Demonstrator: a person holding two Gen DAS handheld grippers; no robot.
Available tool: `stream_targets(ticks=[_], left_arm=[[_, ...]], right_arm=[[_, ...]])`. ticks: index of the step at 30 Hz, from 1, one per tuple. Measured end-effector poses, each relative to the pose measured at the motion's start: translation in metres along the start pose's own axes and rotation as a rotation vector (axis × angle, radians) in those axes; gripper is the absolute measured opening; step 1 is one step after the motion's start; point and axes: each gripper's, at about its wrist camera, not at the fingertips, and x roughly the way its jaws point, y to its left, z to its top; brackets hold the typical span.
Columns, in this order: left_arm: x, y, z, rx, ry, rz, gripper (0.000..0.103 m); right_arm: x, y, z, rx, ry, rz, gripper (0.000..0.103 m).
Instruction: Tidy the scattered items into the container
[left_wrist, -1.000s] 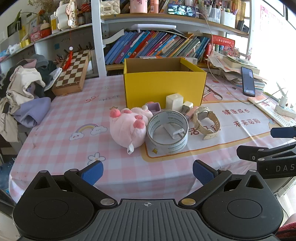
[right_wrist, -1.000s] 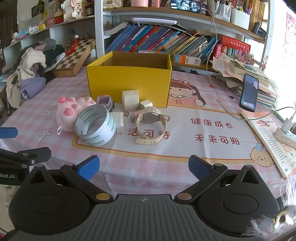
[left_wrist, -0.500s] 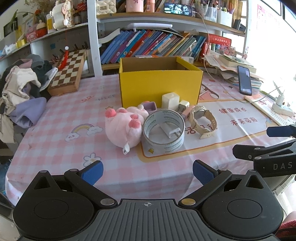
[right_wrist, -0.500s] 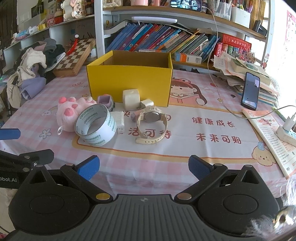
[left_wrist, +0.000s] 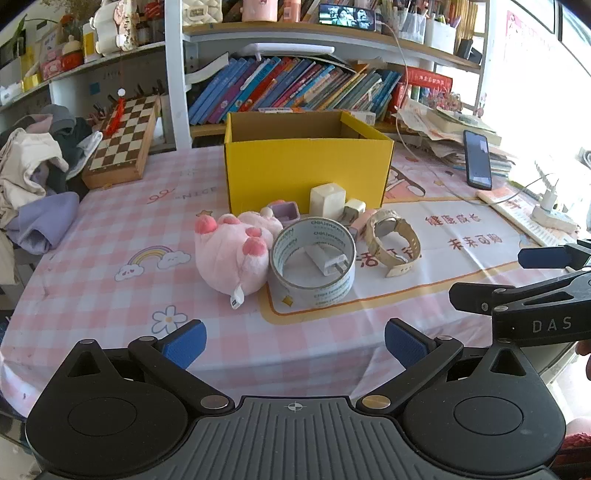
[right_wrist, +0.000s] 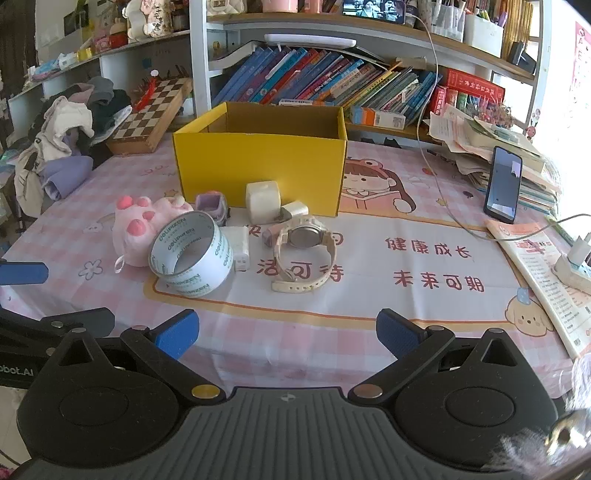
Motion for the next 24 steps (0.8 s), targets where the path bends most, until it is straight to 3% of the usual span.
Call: stream_targets(ticks=[19, 24], left_arm=[[-0.008, 0.007, 0.0, -0.029, -0.021, -0.025, 0.103], [-0.01, 0.01, 0.003, -0.029, -0.037, 0.0, 0.103]], right_arm=[[-0.003, 0.005, 0.004, -0.01, -0.024, 0.032, 0.101], [-0.006, 0.005, 0.005, 0.003, -0.036, 0.036, 0.101]])
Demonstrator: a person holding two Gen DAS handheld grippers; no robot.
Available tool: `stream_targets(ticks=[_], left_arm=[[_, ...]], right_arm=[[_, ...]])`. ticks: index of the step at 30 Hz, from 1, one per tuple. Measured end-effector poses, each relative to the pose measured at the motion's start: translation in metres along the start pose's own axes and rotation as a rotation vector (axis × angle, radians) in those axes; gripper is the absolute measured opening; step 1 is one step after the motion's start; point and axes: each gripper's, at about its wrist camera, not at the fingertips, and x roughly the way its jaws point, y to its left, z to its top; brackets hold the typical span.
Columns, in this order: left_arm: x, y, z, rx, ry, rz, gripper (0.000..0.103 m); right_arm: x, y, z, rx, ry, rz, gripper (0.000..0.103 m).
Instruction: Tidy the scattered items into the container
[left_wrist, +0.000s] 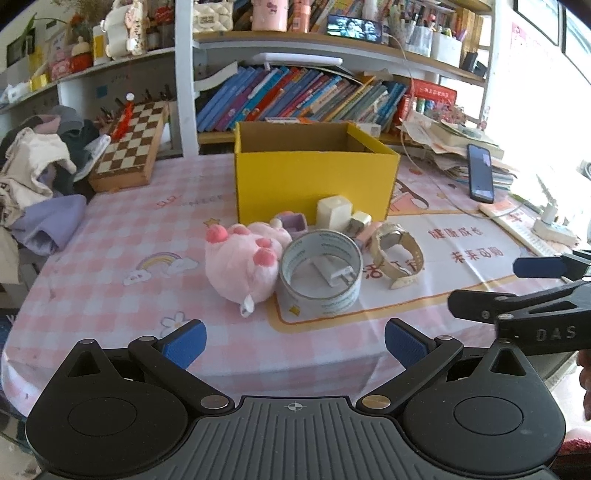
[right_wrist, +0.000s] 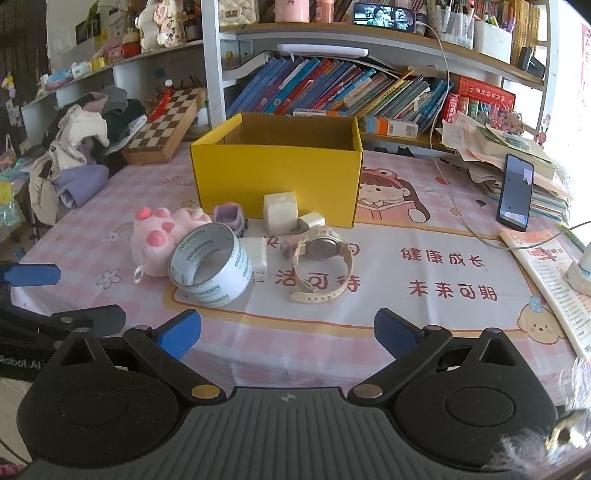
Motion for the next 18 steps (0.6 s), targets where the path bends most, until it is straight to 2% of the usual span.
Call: stream_targets(ticks=[7, 18], left_arm=[[-0.004, 0.003, 0.0, 0.003, -0.022, -0.004, 0.103], [-0.003, 0.003, 0.004, 0.015, -0.062, -0.016, 0.103]], right_arm=[[-0.003, -0.001, 0.002, 0.012, -0.012, 0.03, 0.101], [0.006, 0.003, 0.01, -0.033, -0.015, 0.025, 0.101]])
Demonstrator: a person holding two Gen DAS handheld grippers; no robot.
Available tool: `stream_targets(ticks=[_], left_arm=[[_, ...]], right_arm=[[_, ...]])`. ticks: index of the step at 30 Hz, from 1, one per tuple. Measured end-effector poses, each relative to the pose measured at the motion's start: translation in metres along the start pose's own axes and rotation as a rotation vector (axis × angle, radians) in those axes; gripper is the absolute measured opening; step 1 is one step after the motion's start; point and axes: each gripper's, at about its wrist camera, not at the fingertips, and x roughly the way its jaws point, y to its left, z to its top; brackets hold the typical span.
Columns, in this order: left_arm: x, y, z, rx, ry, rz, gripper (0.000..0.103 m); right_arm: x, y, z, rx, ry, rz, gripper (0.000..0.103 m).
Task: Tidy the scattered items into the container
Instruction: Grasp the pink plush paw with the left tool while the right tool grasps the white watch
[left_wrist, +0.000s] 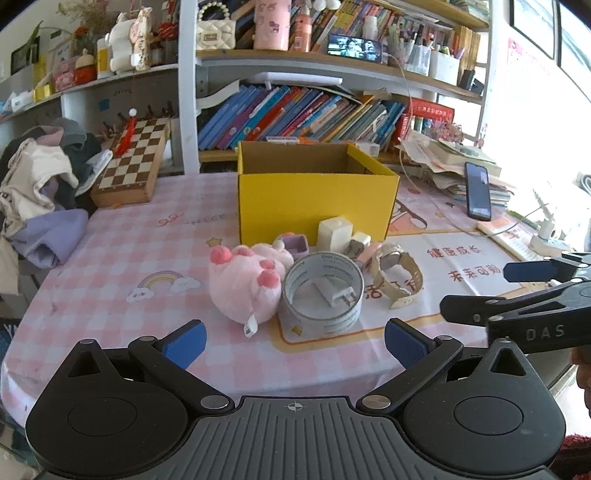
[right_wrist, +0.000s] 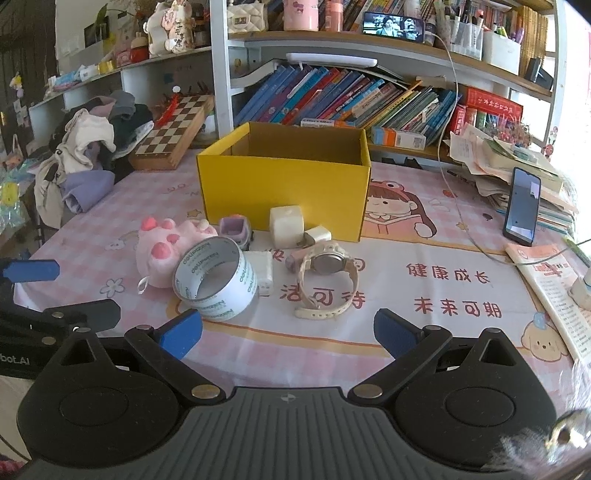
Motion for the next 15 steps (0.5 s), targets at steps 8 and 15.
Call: stream_targets(ticks=[8, 15], left_arm=[[0.015, 0.001, 0.004, 0.007, 0.03, 0.008, 0.103], [0.029, 0.009, 0.008, -0.025, 0.063, 0.025, 0.103]], right_arm=[[0.017, 0.001, 0.008, -0.039, 0.023, 0.018, 0.101], [0.028, 0.0, 0.016, -0.067, 0.035, 0.022, 0.098]])
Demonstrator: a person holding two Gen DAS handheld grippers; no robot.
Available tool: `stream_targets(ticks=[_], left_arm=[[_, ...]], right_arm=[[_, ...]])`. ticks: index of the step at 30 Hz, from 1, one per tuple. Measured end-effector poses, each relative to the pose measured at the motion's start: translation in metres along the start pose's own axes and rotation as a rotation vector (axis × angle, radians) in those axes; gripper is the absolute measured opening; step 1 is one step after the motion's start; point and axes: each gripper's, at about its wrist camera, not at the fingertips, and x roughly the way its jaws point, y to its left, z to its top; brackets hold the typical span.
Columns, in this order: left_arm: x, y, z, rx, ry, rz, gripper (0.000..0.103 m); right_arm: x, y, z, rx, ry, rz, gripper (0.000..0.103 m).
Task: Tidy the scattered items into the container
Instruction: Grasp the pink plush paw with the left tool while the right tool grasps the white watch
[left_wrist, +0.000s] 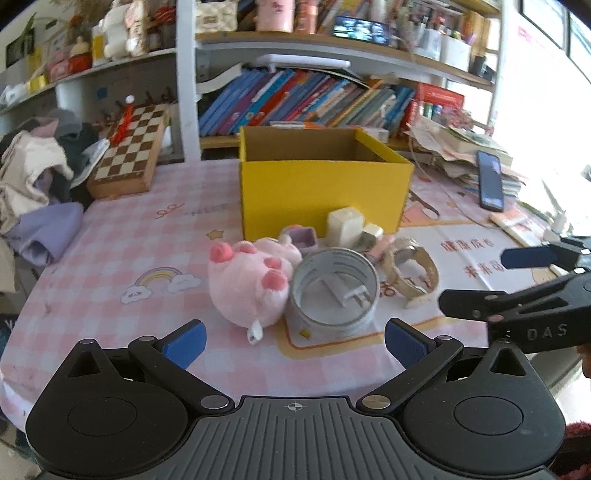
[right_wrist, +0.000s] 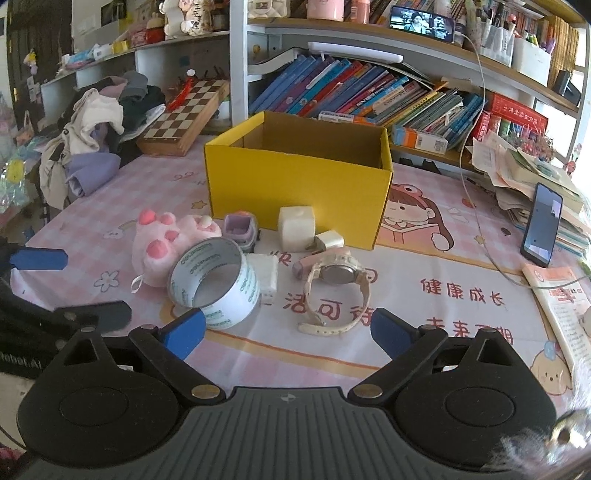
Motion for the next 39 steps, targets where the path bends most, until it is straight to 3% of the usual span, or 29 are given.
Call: stream_targets(ticks=[6, 16, 30, 39], left_arm=[[0.012, 0.005, 0.004, -0.025, 0.03, 0.013, 0.103], [0.024, 0.0, 0.011, 0.015, 0.075, 0.038, 0.103], [0.035, 0.003, 0.018, -0.026, 0.058, 0.002, 0.103], [0.04, 0.005, 0.025, -0.032, 0.051, 0.018, 0.103]], right_arm=[[0.012, -0.008, 0.004, 0.028, 0.027, -0.014, 0.098], [0.027, -0.01, 0.009, 0.013, 0.068, -0.007, 0.098], [0.046, -0.028, 0.01, 0.063, 0.104, -0.035, 0.098], [0.053, -0.034, 0.019, 0.081, 0.084, -0.025, 0.098]])
